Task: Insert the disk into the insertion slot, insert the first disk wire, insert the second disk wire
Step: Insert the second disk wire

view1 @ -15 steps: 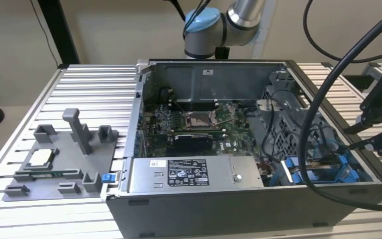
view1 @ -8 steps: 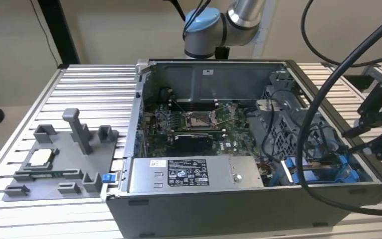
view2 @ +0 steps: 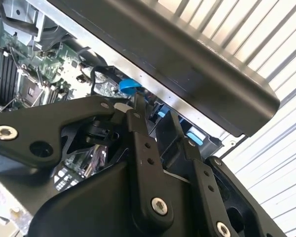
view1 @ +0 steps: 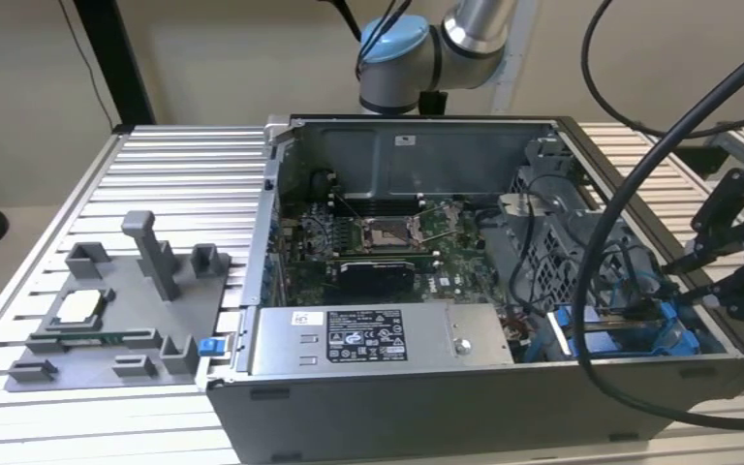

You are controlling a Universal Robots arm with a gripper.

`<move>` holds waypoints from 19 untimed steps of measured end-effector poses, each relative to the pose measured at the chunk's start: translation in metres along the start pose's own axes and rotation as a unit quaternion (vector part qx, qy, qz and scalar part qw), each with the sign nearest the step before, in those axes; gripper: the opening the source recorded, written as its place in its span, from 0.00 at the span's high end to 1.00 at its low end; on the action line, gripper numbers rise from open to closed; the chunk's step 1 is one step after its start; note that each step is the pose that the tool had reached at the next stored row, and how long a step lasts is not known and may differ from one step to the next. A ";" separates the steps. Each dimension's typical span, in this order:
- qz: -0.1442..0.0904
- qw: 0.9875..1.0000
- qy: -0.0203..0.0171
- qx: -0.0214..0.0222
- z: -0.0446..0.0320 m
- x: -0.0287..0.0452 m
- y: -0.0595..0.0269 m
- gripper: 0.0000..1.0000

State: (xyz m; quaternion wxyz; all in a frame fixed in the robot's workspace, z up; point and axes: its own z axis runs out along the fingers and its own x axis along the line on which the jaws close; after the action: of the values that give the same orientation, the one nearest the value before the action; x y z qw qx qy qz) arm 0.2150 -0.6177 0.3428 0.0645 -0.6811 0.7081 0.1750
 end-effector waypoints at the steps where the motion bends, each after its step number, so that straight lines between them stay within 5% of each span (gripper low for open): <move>1: 0.000 1.000 0.000 0.000 0.0007 0.0002 -0.0001 0.00; 19: 0.000 1.000 0.000 0.000 0.0027 0.0010 0.0021 0.00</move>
State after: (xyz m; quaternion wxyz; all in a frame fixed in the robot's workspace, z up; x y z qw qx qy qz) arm 0.2125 -0.6177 0.3404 0.0646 -0.6812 0.7080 0.1749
